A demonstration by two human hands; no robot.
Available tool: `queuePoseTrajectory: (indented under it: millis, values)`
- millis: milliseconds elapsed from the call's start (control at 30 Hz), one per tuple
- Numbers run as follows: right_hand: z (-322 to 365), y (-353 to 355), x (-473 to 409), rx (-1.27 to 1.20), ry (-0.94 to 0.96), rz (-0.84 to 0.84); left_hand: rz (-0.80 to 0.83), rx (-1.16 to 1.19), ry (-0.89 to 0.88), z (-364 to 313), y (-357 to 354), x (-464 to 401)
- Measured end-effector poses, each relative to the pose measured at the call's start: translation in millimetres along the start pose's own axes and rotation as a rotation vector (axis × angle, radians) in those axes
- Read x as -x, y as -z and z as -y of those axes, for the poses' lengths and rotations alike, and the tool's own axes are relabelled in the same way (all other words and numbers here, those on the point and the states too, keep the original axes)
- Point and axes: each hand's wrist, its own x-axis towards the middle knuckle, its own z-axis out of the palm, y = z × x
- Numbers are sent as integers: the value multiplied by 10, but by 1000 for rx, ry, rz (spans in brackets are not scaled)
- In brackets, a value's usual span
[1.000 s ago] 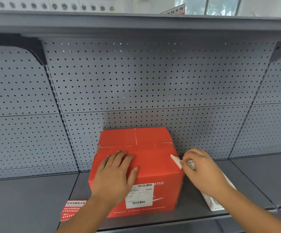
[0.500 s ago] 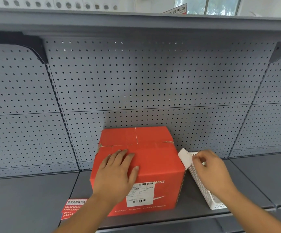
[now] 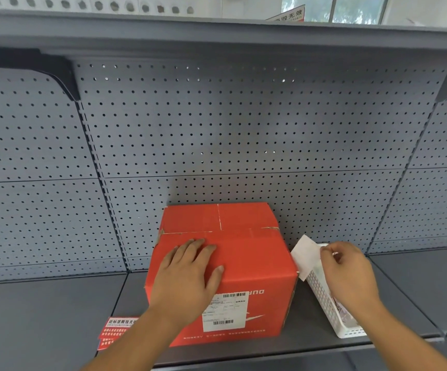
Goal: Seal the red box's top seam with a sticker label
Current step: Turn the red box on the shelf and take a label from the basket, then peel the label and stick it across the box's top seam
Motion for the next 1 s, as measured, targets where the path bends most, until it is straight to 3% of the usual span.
queuePoseTrajectory:
  millis: [167, 333, 400, 533, 767, 1000]
  values:
    - [2, 62, -112, 9, 2, -4, -2, 33, 4, -15, 21, -3]
    - [224, 50, -139, -9, 168, 2, -74, 167, 38, -67, 83, -57]
    - [394, 3, -101, -35, 260, 35, -126, 347, 65, -158, 143, -117]
    - [772, -148, -9, -37, 470, 88, 8, 890, 230, -469, 346, -293]
    - [1107, -453, 76, 17, 772, 225, 130, 1476, 592, -592, 443, -549]
    - [1051, -631, -6, -102, 724, 300, 54, 1484, 682, -483, 448, -586]
